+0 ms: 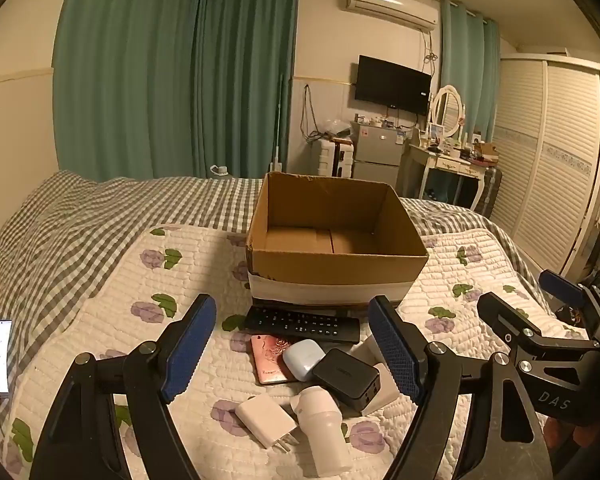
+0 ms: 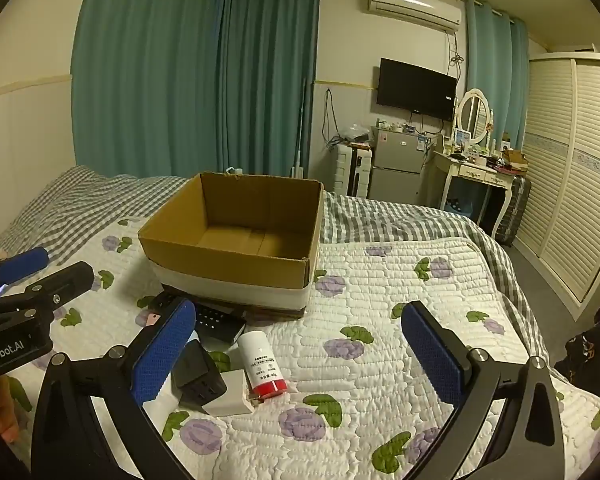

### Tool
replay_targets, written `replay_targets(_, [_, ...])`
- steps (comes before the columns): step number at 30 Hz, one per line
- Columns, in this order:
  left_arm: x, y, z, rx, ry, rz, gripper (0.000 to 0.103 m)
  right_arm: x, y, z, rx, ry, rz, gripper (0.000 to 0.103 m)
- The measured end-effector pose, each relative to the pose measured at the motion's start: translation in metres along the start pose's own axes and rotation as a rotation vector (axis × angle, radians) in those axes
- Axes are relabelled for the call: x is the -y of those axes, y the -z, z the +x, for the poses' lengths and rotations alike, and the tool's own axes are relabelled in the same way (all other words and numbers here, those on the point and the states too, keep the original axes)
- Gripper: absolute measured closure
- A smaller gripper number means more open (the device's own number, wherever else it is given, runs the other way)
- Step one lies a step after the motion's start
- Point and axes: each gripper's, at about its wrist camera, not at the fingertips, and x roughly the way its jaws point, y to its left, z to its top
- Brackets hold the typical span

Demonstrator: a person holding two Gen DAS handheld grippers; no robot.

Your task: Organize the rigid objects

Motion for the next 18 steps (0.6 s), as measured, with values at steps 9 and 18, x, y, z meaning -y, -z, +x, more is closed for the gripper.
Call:
replay_targets(9, [-0.0003, -0.0005, -0.0005, 0.0, 0.0, -0.001, 0.022, -0.001, 0.0014, 0.0015, 0.0, 0.001, -0.005, 0.0])
replay_targets(18, [0.0, -0.0006, -0.0008, 0.001, -0.001, 0.0, 0.022, -0.0015, 0.001, 0.0013, 0.002, 0.002, -0.007, 0.0])
